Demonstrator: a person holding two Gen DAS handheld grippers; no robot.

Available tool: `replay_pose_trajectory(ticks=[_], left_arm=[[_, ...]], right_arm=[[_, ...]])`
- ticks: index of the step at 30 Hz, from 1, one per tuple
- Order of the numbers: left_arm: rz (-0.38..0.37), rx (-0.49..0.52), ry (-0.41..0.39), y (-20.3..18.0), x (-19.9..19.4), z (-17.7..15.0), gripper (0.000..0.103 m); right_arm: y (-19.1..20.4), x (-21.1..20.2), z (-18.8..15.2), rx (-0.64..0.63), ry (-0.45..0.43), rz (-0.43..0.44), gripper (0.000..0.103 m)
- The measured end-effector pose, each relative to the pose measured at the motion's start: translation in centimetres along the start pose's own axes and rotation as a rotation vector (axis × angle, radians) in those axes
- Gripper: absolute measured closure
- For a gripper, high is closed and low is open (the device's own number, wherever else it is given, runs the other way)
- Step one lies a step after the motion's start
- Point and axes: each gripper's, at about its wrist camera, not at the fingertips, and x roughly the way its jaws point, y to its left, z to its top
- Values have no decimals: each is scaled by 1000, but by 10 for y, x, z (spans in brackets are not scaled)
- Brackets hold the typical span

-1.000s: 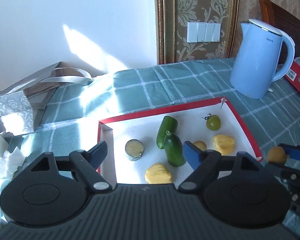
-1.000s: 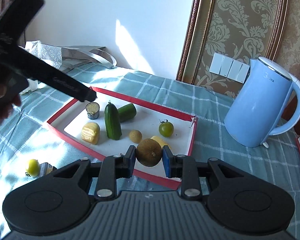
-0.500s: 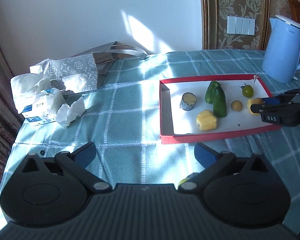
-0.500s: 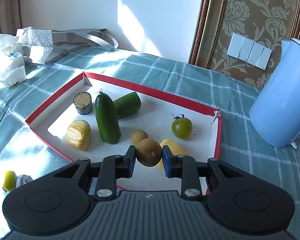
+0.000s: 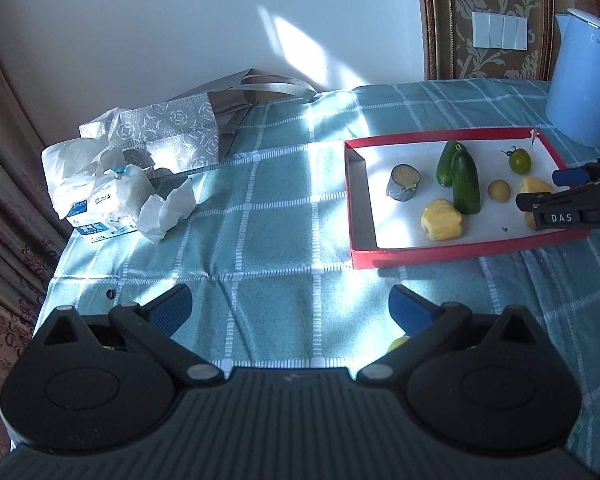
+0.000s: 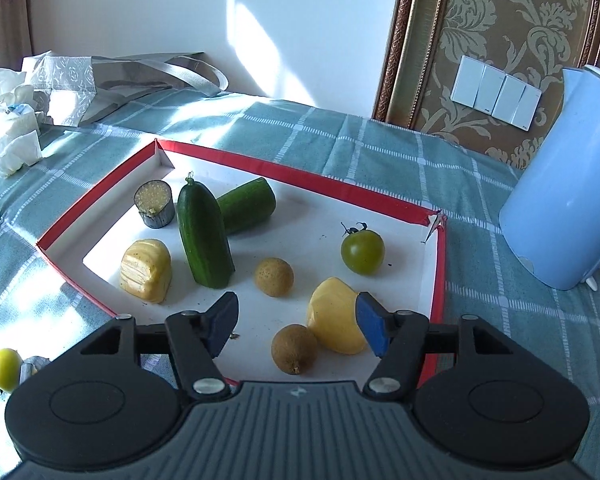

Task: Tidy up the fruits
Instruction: 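Lower the kiwi into the tray and open the right tool, then move the left tool to the green tomato on the table and grasp it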

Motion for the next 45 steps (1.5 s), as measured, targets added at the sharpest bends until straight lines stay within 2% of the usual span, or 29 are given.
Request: replay_pose_trajectory(ticks=[4, 6, 10, 15, 24, 26, 27, 30, 34, 36, 39, 41, 45], left_arm=[[-7, -6, 15, -2, 3, -2, 0], [-13, -14, 33, -3, 6, -4, 0], [22, -3, 65, -8, 12, -10, 0], [31, 4, 78, -11, 15, -16, 0], [24, 20, 102, -15, 22, -23, 0], [-14, 49, 80, -16, 22, -26, 0], [-67, 89, 53, -17, 21, -29, 0], [-246, 268, -4, -27, 21, -39, 0], [-372, 506, -64, -48, 25, -52, 0], [-431, 576, -60, -53, 32, -54, 1], [-485, 609, 2, -54, 50, -54, 15], [-502, 605, 55, -53, 66, -51, 17], [-536, 577, 105, -45, 83, -46, 30]], right_arm=[[-2, -22, 2, 36, -18, 11, 36], [-1, -36, 0, 61, -27, 39, 26], [13, -56, -7, 36, -35, 63, 18], [37, -68, -16, -18, -22, 74, 17], [50, -72, -22, -44, -7, 106, 17], [50, -74, -23, -45, -11, 108, 17], [50, -75, -24, -45, -9, 110, 17], [49, -77, -26, -41, -3, 107, 17], [50, -78, -31, -37, 14, 104, 17], [52, -80, -34, -43, 22, 109, 17], [56, -81, -38, -53, 32, 111, 17], [58, -83, -39, -54, 34, 107, 17], [61, -84, -42, -44, 38, 102, 17]])
